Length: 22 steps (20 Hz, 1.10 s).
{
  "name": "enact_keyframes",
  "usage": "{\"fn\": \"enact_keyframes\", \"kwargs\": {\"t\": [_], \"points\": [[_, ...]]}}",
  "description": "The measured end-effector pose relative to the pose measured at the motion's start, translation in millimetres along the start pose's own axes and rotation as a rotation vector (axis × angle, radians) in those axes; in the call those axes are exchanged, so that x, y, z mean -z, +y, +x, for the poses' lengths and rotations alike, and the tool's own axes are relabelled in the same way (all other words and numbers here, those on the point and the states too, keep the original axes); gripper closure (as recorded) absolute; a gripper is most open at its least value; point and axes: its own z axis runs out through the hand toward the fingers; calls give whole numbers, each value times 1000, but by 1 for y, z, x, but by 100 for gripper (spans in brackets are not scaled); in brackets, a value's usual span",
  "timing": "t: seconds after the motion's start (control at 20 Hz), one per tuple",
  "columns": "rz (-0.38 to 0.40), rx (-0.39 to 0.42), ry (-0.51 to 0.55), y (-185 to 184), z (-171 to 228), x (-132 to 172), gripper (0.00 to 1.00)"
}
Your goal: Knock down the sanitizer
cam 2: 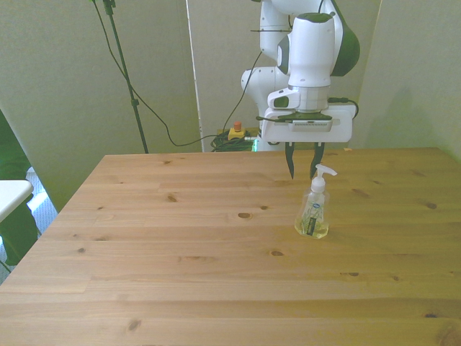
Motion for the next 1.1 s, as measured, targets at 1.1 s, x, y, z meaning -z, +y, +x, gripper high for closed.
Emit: {"fn": "enact_keyframes", "kwargs": {"t": [1.1], "points": [[-44, -32, 1, -83, 56, -11, 100]]}}
